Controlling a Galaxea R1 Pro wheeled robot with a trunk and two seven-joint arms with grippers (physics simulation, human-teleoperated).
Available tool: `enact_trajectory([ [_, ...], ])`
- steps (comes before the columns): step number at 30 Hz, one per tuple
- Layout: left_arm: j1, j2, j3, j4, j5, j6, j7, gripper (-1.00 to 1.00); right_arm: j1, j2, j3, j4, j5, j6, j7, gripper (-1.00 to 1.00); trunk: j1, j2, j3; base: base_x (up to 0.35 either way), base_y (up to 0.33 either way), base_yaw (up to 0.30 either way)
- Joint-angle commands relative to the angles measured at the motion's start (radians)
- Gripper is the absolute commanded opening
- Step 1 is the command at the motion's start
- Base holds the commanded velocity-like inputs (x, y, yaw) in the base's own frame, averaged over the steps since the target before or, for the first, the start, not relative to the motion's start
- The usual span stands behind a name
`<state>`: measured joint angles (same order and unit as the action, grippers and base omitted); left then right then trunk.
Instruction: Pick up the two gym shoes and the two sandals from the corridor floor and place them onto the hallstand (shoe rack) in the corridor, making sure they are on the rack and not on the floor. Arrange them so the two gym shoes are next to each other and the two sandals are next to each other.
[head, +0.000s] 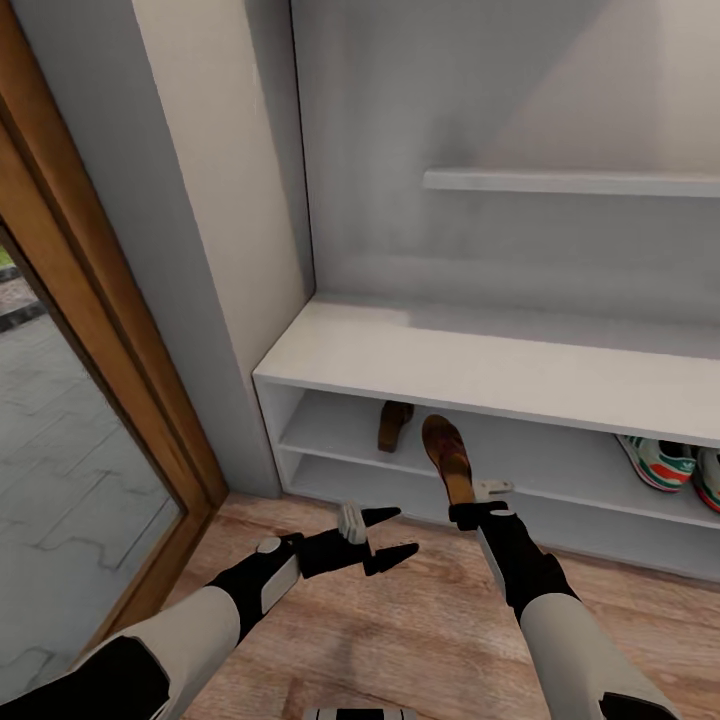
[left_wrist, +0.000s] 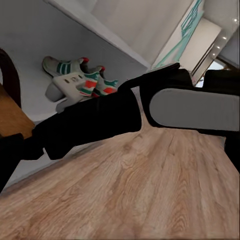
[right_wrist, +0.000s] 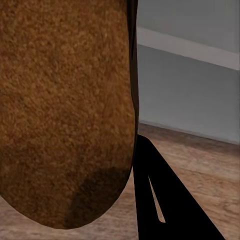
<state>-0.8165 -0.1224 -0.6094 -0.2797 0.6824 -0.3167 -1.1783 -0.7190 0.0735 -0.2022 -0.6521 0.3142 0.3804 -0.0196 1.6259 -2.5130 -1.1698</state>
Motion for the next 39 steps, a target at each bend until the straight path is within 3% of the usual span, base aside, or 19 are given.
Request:
enact_trajectory([
  [1, -0.001, 0.0, -0.011, 0.002, 0.009, -0.005, -0.025, 1.0, 0.0, 0.001, -0.003, -0.001, 0.0, 0.005, -0.002, -1.0, 0.0, 0.0, -0.001, 0.001, 0.0, 0.0],
  [6, -0.001, 0.0, -0.013, 0.002, 0.009, -0.005, -0.056, 1.0, 0.0, 0.0, -0.003, -0.001, 0.0, 0.005, -0.002, -1.0, 0.0, 0.0, -0.001, 0.088, 0.0, 0.0],
  [23, -0.001, 0.0, -0.013, 0.002, 0.009, -0.005, -0.058, 1.0, 0.0, -0.001, -0.003, -0.001, 0.0, 0.005, -0.002, -1.0, 0.0, 0.0, -0.001, 0.318, -0.014, 0.0],
  [39, -0.001, 0.0, -0.013, 0.002, 0.009, -0.005, -0.058, 1.0, 0.0, -0.001, -0.003, -0.001, 0.0, 0.005, -0.002, -1.0, 0.0, 0.0, -0.001, 0.067, -0.006, 0.0],
])
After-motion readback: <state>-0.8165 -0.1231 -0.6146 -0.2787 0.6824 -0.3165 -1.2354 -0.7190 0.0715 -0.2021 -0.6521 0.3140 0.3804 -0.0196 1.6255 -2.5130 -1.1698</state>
